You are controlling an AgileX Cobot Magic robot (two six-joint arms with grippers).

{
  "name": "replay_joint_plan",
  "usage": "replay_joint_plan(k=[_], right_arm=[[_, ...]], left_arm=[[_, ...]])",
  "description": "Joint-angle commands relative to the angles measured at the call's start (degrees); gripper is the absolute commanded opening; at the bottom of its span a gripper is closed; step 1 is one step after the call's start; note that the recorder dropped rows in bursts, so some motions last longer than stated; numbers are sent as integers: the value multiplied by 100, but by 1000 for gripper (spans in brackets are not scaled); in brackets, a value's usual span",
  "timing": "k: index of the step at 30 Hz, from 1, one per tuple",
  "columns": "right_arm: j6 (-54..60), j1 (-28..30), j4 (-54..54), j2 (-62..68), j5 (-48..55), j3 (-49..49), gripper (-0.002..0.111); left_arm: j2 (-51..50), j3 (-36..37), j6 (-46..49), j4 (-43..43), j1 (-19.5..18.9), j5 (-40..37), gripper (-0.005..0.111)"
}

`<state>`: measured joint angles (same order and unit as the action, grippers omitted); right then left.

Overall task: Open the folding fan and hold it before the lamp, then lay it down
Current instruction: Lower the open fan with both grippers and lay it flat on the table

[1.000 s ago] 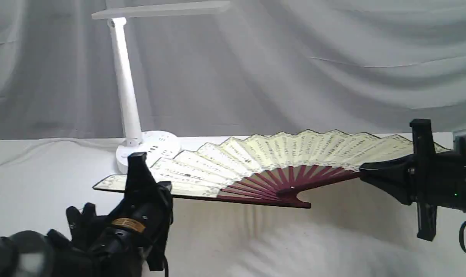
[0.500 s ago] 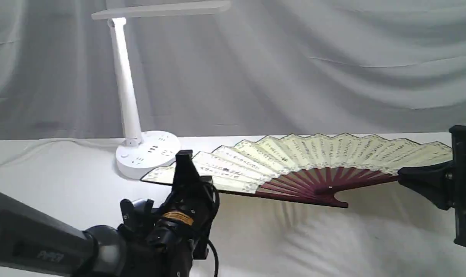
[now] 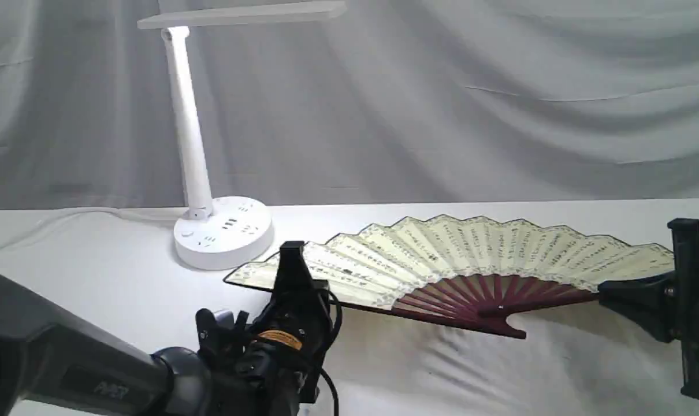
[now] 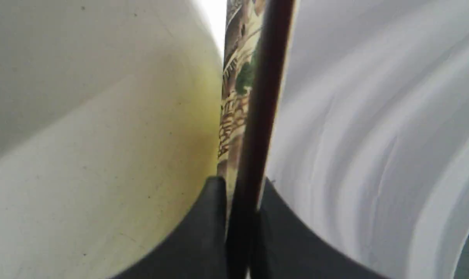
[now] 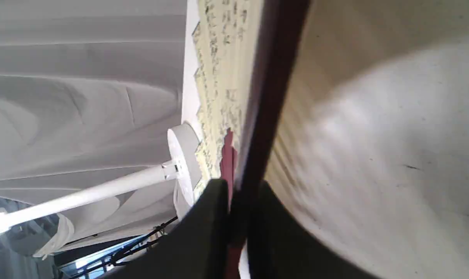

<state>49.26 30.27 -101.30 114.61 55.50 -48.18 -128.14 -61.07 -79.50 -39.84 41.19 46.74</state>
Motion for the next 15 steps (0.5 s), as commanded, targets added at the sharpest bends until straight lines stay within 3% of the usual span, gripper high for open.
replay_joint_plan(k=[1,15], right_arm=[[372,30,135,254,-201,41,0],[685,30,135,375,-666,41,3]], left_arm=[[75,-58,240,-147,-31,224,8],[75,-58,1029,-163,-31,224,70]])
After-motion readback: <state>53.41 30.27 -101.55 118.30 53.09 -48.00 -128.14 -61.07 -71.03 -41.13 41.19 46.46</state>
